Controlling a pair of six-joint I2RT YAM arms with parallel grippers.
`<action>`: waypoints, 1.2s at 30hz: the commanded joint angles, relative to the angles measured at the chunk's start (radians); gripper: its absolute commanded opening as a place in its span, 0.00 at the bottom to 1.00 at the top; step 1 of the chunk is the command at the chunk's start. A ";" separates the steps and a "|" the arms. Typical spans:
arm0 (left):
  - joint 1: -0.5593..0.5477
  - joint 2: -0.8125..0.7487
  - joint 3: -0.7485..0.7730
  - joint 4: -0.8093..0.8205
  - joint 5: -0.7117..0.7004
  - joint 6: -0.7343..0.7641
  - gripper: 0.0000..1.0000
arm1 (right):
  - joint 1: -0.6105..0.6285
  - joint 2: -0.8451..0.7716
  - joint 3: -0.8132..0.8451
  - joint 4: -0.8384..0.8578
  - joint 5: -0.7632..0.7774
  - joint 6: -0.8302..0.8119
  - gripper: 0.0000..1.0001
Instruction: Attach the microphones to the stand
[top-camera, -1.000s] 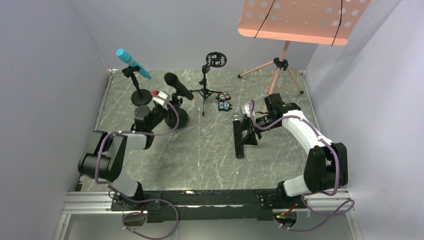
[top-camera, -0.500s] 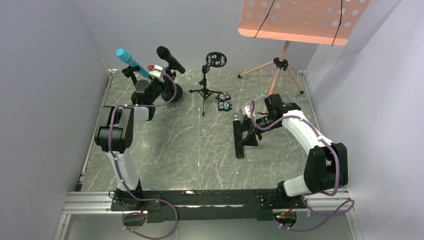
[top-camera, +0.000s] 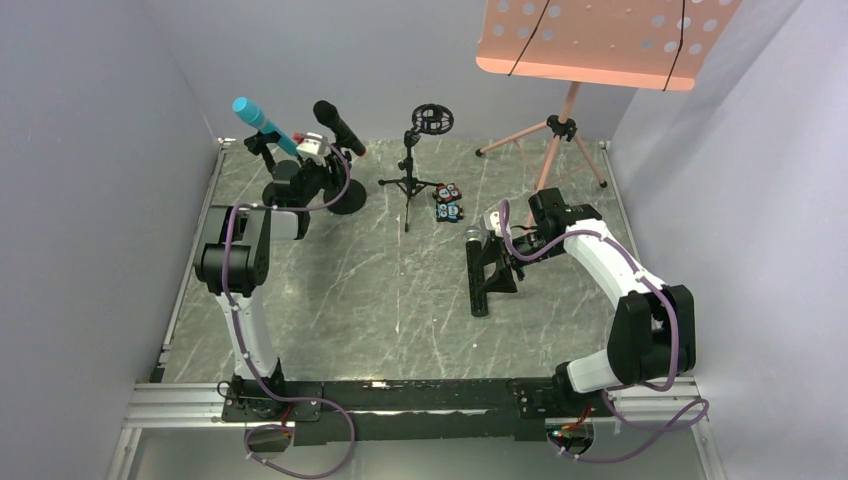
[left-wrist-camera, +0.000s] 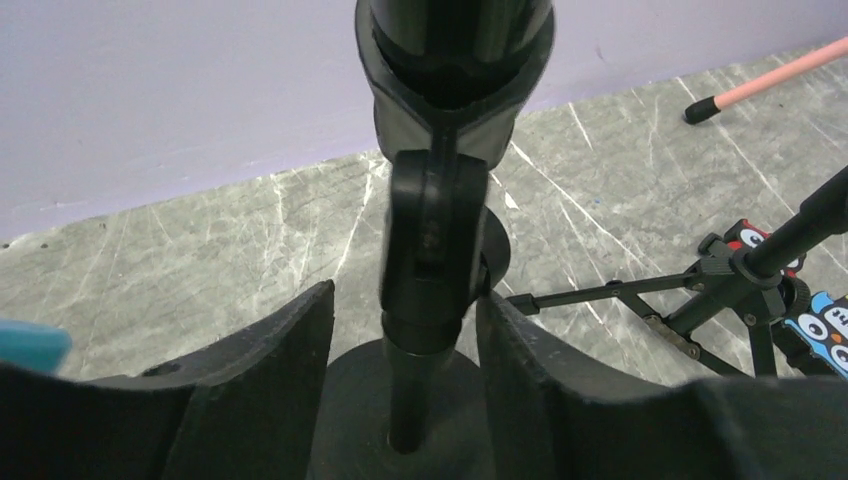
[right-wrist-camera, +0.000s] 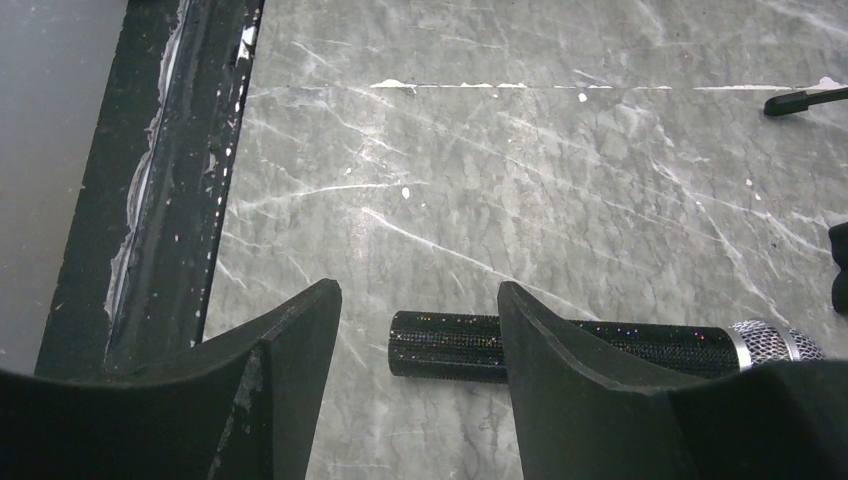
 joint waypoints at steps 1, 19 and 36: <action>-0.004 -0.065 -0.036 0.127 -0.012 -0.027 0.65 | -0.002 0.001 0.036 -0.011 -0.033 -0.042 0.64; -0.004 -0.470 -0.430 0.074 -0.039 -0.055 0.99 | -0.013 -0.016 0.032 0.018 -0.010 -0.006 0.65; -0.179 -0.780 -0.359 -0.543 -0.082 -0.179 0.99 | -0.028 -0.039 0.035 0.081 0.007 0.091 0.65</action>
